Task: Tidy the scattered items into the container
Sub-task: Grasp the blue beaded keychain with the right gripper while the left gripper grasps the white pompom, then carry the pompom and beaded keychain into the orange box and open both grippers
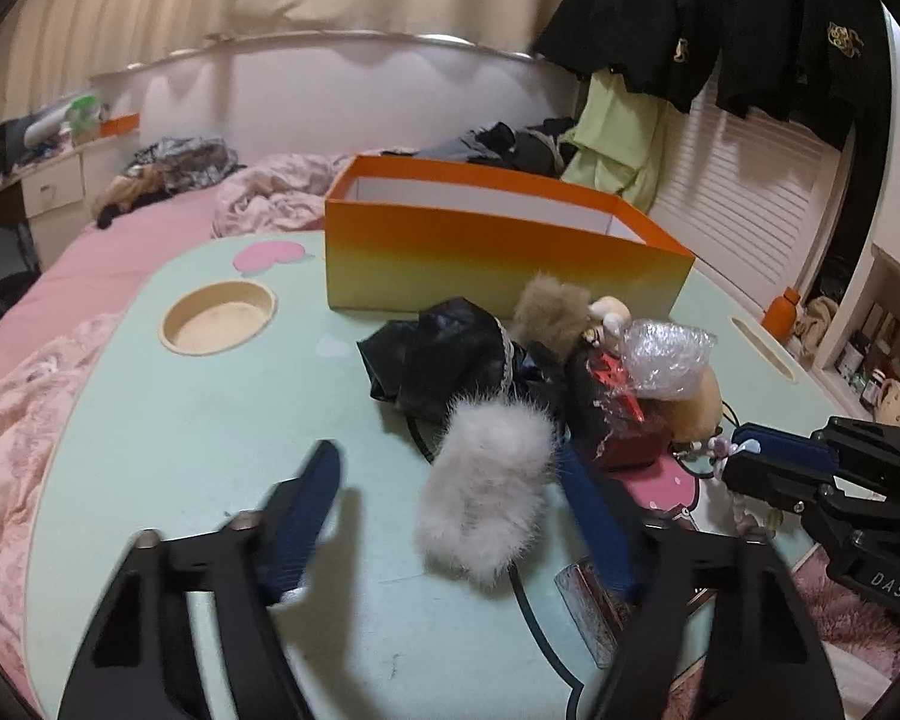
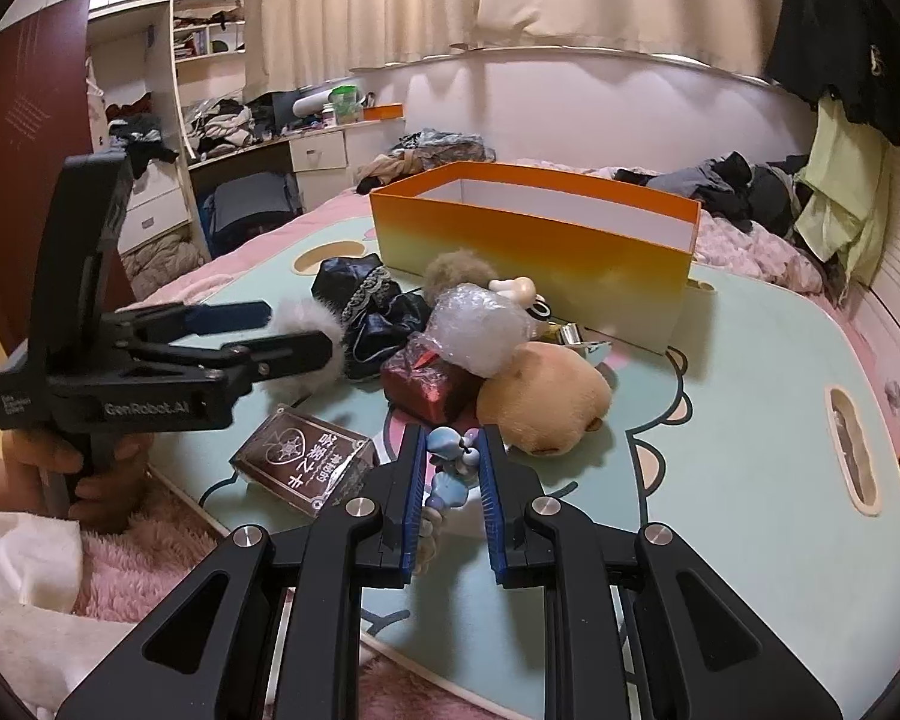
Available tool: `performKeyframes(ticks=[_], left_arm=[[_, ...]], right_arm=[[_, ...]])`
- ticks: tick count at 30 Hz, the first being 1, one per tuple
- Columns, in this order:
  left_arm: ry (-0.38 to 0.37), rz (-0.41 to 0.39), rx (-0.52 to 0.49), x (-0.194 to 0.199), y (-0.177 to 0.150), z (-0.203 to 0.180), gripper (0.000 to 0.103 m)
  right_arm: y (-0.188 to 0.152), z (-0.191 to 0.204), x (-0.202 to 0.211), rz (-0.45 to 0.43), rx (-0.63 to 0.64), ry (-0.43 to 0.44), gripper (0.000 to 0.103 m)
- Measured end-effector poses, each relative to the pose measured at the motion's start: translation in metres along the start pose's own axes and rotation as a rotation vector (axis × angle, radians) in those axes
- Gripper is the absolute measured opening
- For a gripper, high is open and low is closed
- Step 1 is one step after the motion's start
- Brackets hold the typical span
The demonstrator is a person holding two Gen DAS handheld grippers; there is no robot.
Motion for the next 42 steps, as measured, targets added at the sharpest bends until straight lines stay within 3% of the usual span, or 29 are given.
performKeyframes(ticks=[3,4,14,23,27,29,33,36,42], left_arm=[[-0.027,0.018,0.0,-0.002,-0.002,0.001,0.026],[-0.031,0.02,-0.005,-0.002,-0.003,0.0,0.024],[-0.06,-0.034,-0.016,0.026,0.003,0.001,0.022],[-0.06,-0.151,-0.008,0.048,0.054,0.004,0.022],[-0.012,-0.189,-0.034,0.045,0.081,0.0,0.022],[-0.001,-0.195,-0.041,0.038,0.098,-0.001,0.022],[-0.013,-0.162,-0.058,0.012,0.128,-0.003,0.022],[0.025,-0.111,-0.067,-0.019,0.145,-0.002,0.022],[0.026,0.007,-0.049,-0.068,0.147,0.004,0.022]], right_arm=[[0.0,-0.002,0.0,0.001,-0.01,-0.001,0.019],[0.001,-0.002,0.0,0.001,-0.012,-0.001,0.019],[0.001,-0.007,0.004,-0.016,-0.034,-0.014,0.019],[0.022,-0.016,0.012,-0.049,-0.048,0.027,0.019],[0.049,-0.02,0.02,-0.101,-0.062,0.077,0.019],[0.07,-0.023,0.021,-0.126,-0.044,0.061,0.019],[0.108,-0.036,0.003,-0.065,-0.059,-0.006,0.019],[0.129,-0.052,-0.021,-0.027,-0.074,-0.048,0.019],[0.137,-0.088,-0.065,0.052,-0.172,-0.076,0.019]])
Point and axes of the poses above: each gripper's, at about its wrist camera, not at the fingertips, and x roughly against the way its jaws point, z to its left, y to its top, the point moved 1 cm from there along -x, roughly the way its jaws point, and after that the axes turned 6 degrees about y, right-handed, at the moved point
